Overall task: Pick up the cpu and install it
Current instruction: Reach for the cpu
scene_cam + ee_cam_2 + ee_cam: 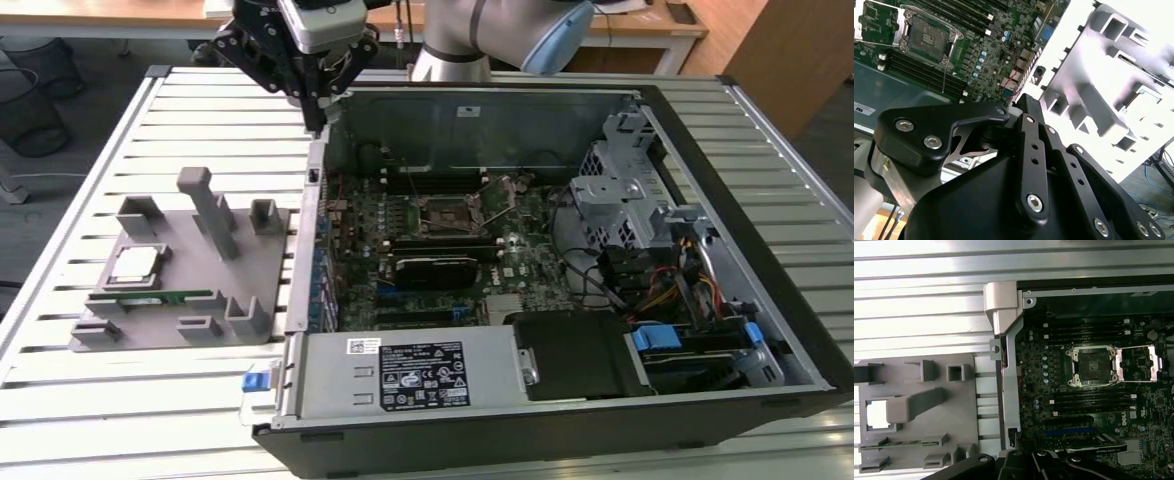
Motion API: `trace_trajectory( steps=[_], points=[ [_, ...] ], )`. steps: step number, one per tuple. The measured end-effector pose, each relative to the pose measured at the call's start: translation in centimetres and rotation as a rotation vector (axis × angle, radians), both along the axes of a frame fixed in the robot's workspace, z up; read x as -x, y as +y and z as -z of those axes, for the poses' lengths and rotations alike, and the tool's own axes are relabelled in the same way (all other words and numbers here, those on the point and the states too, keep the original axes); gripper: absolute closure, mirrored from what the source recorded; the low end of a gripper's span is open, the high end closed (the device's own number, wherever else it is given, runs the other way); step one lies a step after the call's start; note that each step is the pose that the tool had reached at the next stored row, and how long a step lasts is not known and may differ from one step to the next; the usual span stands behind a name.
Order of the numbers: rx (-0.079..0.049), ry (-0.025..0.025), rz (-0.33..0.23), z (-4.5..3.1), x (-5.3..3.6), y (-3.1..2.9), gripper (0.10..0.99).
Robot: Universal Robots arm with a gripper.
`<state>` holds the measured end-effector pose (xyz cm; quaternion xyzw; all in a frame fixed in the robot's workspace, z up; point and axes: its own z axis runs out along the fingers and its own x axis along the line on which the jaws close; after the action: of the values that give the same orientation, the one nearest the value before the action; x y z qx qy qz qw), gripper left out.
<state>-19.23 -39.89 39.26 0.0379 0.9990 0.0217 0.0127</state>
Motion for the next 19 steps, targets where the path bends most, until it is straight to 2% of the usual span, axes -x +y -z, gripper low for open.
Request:
trace_trajectory(
  steps=[19],
  points=[
    [0.000, 0.0001, 0.000, 0.02, 1.29, 0.00, 0.973]
  ],
)
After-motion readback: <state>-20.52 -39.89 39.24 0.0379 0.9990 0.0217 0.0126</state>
